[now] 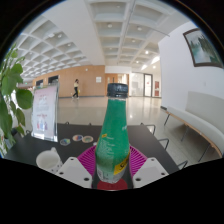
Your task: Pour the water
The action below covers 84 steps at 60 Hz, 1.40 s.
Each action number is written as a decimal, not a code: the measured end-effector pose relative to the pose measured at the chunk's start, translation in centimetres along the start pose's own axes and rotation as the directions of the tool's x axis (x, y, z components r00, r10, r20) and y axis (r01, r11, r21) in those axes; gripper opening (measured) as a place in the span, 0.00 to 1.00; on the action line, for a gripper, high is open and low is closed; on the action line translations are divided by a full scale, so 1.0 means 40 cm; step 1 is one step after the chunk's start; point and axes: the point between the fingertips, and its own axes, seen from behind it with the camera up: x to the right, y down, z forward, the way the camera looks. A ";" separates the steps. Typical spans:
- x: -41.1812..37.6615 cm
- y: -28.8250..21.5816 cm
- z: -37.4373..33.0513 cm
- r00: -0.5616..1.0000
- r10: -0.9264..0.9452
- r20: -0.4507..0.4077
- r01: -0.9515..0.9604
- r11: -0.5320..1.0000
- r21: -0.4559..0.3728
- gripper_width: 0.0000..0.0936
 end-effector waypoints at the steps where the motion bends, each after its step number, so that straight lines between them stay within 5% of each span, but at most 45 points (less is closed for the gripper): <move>1: 0.010 0.018 0.001 1.000 -0.002 0.002 0.002 1.000 -0.010 0.43; 10: -0.024 0.155 0.027 1.000 -0.002 0.019 0.004 0.996 -0.085 0.46; 15: -0.024 0.140 0.025 0.999 -0.040 0.017 0.040 0.999 -0.036 0.47; 24: -0.026 0.169 0.015 0.998 -0.058 0.001 0.057 0.993 -0.103 0.70; 28: -0.029 0.170 -0.010 1.000 -0.019 -0.011 0.017 0.991 -0.136 0.94; 45: -0.049 0.094 -0.262 0.997 -0.039 -0.062 0.029 0.987 -0.160 0.92; 70: -0.224 0.009 -0.840 0.999 -0.027 -0.019 0.023 0.987 -0.159 0.91; 84: -0.246 -0.010 -0.972 0.997 -0.044 -0.068 0.035 0.992 -0.124 0.91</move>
